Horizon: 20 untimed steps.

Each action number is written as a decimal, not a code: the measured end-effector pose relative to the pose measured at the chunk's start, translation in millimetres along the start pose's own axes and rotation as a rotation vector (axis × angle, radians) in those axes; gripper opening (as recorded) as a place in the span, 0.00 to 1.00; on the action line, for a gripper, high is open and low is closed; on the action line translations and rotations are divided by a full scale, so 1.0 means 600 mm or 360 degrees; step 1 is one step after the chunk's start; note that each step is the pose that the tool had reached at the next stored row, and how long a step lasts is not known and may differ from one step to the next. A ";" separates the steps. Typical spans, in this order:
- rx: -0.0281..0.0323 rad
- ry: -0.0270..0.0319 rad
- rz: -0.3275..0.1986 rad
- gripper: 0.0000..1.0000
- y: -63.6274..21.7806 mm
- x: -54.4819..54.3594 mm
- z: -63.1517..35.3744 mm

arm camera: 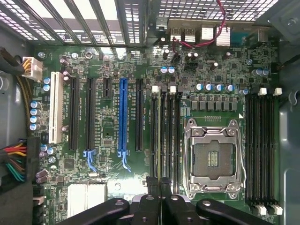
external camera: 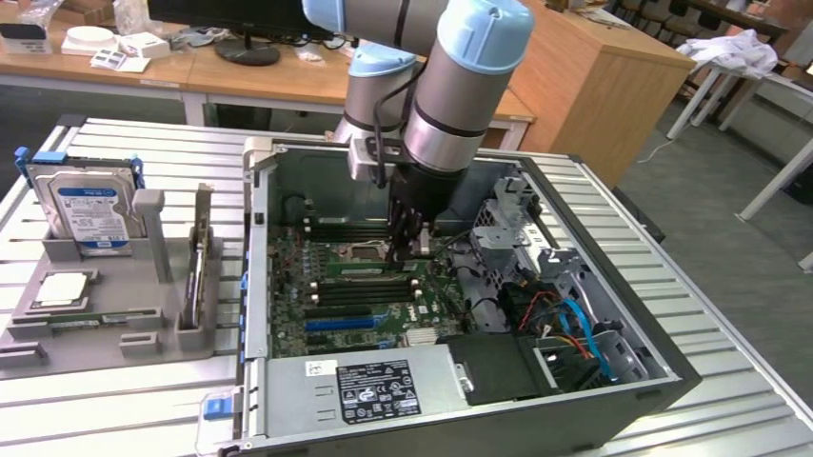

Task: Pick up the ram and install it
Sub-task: 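Insert the ram into the slot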

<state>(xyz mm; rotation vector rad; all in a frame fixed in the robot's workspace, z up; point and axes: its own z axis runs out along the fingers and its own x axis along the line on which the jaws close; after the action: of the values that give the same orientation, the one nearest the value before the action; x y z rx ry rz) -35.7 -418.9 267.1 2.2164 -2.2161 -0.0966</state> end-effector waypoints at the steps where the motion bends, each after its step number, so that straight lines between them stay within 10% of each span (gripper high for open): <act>1: 0.00000 0.00000 0.0000 0.12 0.000 0.000 0.001; 20: 0.00000 0.00003 0.0000 0.12 -0.002 0.001 0.037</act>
<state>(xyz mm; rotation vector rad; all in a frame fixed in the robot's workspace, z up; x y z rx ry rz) -35.7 -418.9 245.1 2.2163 -2.2160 -0.0964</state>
